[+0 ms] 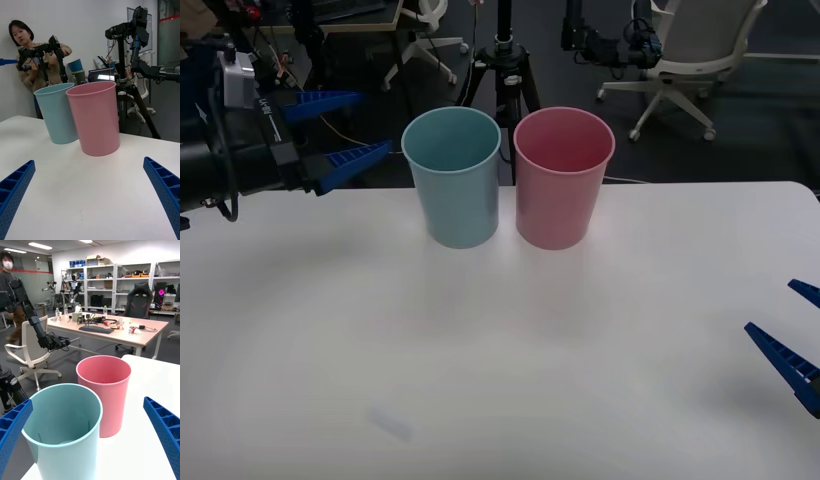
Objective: Grasp the object on the table and drop it into the matching bin: aluminum can to the light blue bin, PET bottle to the pink bin.
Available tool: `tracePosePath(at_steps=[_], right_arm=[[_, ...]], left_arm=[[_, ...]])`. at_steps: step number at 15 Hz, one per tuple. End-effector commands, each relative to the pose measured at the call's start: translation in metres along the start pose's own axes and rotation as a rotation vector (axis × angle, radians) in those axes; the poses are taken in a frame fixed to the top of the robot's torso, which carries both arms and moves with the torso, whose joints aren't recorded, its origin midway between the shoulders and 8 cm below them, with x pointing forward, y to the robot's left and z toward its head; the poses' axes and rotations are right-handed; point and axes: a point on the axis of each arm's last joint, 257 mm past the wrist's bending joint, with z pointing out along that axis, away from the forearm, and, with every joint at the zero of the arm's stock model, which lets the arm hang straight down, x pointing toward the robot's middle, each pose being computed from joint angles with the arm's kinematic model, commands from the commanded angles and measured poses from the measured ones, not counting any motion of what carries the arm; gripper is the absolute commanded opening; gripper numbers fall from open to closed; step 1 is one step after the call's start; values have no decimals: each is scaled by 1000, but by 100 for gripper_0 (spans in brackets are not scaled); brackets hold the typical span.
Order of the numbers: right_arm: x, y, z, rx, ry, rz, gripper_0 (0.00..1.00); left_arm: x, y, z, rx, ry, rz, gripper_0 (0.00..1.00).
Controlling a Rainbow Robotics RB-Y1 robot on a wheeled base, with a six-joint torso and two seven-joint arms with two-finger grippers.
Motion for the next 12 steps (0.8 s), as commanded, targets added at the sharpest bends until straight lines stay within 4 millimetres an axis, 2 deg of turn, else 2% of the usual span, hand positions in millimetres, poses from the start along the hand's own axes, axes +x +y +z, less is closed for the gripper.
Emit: tracePosePath(at_steps=[1, 5, 12], right_arm=[[0, 0, 0, 0, 0, 0, 100], [0, 0, 0, 0, 0, 0, 100], [0, 0, 0, 0, 0, 0, 100]], left_arm=[[9, -12, -21, -10, -17, -16, 100], [32, -25, -53, -64, -4, 17, 100], [71, -58, -88, -148, -17, 57, 100]])
